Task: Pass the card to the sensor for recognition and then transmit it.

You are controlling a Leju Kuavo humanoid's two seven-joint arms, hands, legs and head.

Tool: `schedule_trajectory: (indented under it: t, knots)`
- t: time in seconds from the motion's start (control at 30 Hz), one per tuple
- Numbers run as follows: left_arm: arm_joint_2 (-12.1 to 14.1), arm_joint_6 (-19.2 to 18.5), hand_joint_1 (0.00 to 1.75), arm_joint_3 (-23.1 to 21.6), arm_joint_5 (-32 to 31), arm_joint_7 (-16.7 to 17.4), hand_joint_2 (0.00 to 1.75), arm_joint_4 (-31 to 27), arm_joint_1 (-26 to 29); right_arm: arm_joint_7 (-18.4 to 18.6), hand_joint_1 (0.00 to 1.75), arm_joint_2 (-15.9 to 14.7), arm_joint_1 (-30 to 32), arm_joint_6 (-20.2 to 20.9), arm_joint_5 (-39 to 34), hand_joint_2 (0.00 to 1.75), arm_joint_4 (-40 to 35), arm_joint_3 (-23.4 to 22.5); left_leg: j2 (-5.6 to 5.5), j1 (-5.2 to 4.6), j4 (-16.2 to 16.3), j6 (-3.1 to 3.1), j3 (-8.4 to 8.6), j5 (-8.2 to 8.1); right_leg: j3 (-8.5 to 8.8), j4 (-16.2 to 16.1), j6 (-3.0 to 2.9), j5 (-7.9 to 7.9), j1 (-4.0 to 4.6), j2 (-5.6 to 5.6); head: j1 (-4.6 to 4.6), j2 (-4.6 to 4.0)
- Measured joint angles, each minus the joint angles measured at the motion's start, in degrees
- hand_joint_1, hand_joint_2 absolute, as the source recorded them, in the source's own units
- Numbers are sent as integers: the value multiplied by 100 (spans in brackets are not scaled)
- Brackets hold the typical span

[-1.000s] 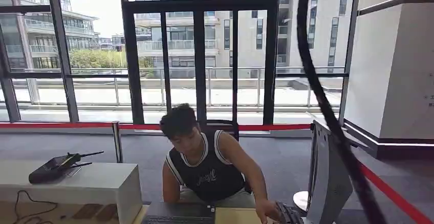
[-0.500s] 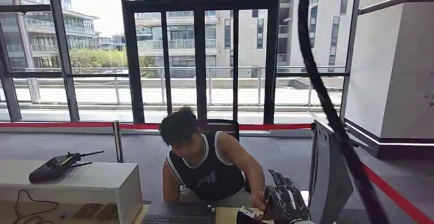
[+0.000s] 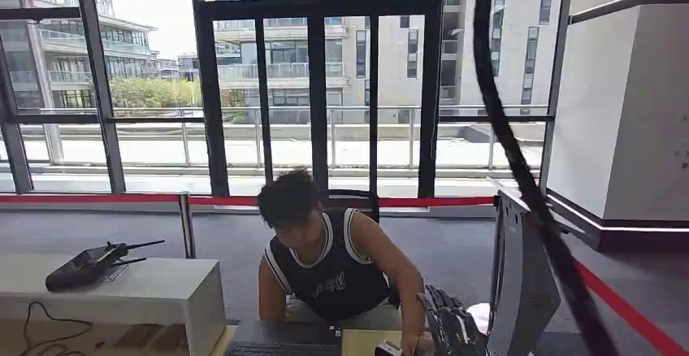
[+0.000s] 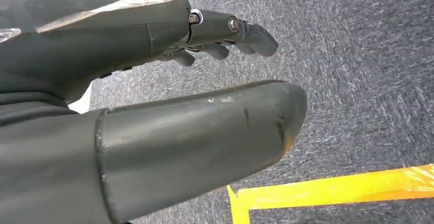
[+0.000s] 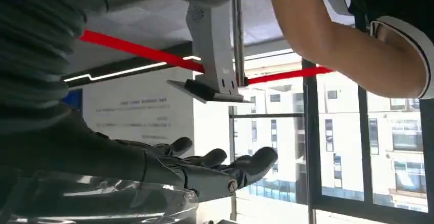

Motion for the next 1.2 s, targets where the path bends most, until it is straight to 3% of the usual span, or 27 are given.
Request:
schedule_trajectory:
  t: [0.2, 0.33, 0.47, 0.57, 0.67, 0.83, 1.0, 1.2]
  knots:
    - [-2, 0, 0, 0, 48, 0, 0, 2, 2, -11, 0, 13, -7, -294, 33, 0, 90, 50, 0, 0, 0, 0, 0, 0, 0, 0, 0, 0, 0, 0, 2, 0]
    - [-2, 66, 0, 0, 186, 4, 0, 4, 10, 81, 0, -85, -20, -1065, 171, 0, -18, 72, 0, 0, 3, 0, 3, 0, -2, -1, 0, 0, -1, 0, 2, 0]
    - [-2, 125, 0, 0, 363, 79, 0, 4, 34, 544, 0, -523, 193, -1845, 569, 0, -661, -16, -9, 4, 15, 1, 56, 0, 4, -6, 1, 1, 5, -5, 0, 0]
    - [-2, 138, 0, 0, 446, 151, 0, 4, 74, 887, 0, -1050, 721, -1991, 776, 0, -1448, -314, -6, 11, 23, 5, 68, -4, 11, -16, 2, 1, 7, -5, -7, 0]
    - [0, 151, 0, 0, 512, 212, 0, 7, 104, 979, 0, -1673, 1664, -2020, 754, 0, -2403, -1129, -25, 16, 24, 14, 71, -13, 47, -32, 9, -3, 13, -25, -4, 0]
    - [7, 199, 0, 18, 687, 173, 0, 15, 139, 432, 0, -2282, 2920, -2028, 642, 0, -3572, -2834, -20, 11, 24, 18, 63, -20, 34, -38, 12, 3, 8, -21, -13, 0]
    - [4, 282, 0, 55, 896, 212, 0, 15, 153, -742, 0, -2391, 3821, -2028, 260, 0, -4002, -4878, -22, 9, 23, 19, 52, -21, 26, -39, 13, 2, 8, -23, -11, 0]
    - [-4, 347, 0, 59, 975, 376, 0, 15, 126, -1350, 0, -2338, 4188, -2017, 516, 0, -3768, -6628, -7, 10, 22, 16, 52, -23, 14, -38, 12, 1, 10, -4, -7, 0]
